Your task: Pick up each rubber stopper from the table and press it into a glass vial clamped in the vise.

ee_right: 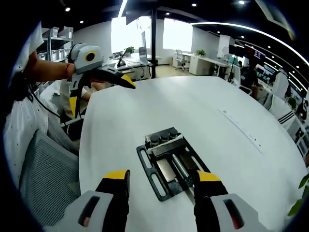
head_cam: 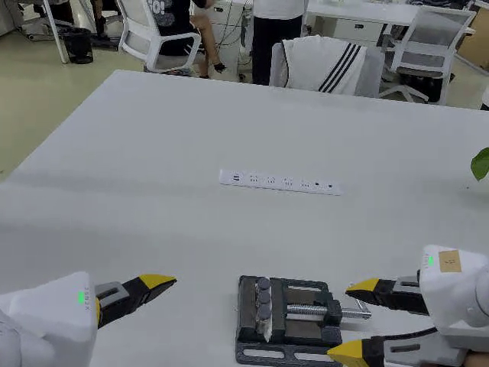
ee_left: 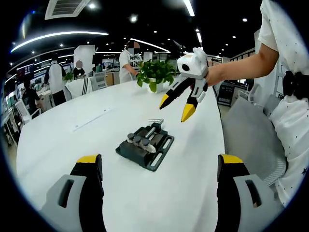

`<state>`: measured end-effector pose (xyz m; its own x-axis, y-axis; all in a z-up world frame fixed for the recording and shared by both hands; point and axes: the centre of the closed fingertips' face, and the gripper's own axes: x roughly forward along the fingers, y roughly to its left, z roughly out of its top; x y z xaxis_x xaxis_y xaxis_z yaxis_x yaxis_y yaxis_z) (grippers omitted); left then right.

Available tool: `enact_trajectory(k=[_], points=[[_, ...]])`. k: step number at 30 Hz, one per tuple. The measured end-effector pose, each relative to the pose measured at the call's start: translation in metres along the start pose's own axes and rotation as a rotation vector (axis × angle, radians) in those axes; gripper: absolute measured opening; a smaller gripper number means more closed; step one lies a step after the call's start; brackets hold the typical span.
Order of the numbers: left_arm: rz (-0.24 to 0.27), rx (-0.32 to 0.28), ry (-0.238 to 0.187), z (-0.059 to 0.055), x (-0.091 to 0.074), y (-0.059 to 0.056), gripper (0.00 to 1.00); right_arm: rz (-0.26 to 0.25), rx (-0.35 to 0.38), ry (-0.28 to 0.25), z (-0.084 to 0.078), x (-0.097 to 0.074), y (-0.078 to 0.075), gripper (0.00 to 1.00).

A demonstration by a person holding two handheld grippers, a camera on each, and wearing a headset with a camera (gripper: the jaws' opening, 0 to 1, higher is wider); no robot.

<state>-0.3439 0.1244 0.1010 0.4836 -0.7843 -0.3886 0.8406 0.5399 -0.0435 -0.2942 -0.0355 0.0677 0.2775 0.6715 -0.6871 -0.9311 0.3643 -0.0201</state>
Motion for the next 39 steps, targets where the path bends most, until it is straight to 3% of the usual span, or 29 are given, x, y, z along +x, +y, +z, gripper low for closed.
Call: enact_trajectory(k=[12,23,32,39], points=[[0.011,0.006,0.025,-0.008,0.002,0.002,0.99,-0.014,0.05,-0.102,-0.019,-0.022,0.007,0.73],[0.022,0.0,0.039,-0.016,0.005,0.002,0.99,-0.041,0.081,-0.131,-0.037,-0.036,0.008,0.86],[0.021,-0.002,0.042,-0.018,0.006,0.002,0.99,-0.075,0.111,-0.154,-0.047,-0.049,0.001,0.9],[0.008,-0.006,0.053,-0.023,0.009,-0.003,0.99,-0.092,0.123,-0.169,-0.044,-0.05,-0.002,0.9]])
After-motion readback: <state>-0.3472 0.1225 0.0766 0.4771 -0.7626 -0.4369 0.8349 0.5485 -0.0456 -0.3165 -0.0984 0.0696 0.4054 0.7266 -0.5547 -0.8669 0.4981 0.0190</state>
